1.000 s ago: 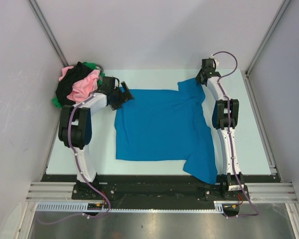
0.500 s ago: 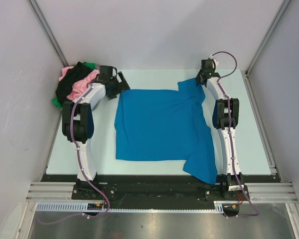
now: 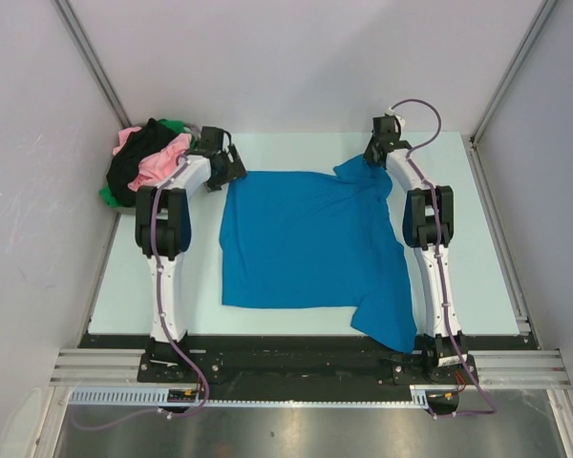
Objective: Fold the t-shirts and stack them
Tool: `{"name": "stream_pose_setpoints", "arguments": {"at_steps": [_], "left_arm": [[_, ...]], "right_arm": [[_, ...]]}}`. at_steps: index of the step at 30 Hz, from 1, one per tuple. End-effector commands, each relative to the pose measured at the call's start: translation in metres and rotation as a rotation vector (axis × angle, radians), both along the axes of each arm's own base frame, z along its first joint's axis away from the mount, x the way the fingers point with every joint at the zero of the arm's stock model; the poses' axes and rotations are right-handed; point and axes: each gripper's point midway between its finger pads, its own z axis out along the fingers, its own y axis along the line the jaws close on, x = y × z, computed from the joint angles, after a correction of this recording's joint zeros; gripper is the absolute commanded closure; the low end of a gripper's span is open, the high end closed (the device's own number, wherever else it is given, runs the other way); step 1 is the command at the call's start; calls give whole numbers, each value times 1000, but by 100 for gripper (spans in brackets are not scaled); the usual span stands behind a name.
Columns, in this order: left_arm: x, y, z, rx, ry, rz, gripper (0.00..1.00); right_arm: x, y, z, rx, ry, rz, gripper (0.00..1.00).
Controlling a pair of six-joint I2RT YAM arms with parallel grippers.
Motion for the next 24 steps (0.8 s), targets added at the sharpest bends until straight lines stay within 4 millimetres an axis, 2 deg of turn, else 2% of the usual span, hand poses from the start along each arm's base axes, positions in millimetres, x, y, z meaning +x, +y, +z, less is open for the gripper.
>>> {"name": "stream_pose_setpoints", "arguments": {"at_steps": [1,6,7,8,10,16,19,20,22,24], "left_arm": [[23,-2,11,4,-69,-28,15],[35,2,9,27,-82,-15,20],[36,2,0,31,-67,-15,21],[42,1,7,27,-82,-14,22],[41,1,1,27,-64,2,23],[47,2,2,24,-53,39,40],[47,1,-4,17,-39,41,53],[48,1,-4,17,-40,45,63],[49,1,-4,8,-42,44,67],[52,-3,1,-10,-60,32,79]], "right_arm": [[4,11,47,-8,-80,28,100],[1,12,44,-14,-75,34,100],[2,12,48,-12,-82,33,100],[2,11,47,-16,-83,35,100],[1,12,50,-15,-87,36,100],[0,9,57,-26,-96,40,100],[-3,9,57,-31,-90,39,100],[-3,8,63,-30,-97,40,100],[-5,7,63,-40,-96,39,100],[-8,8,68,-56,-96,40,100]]}}
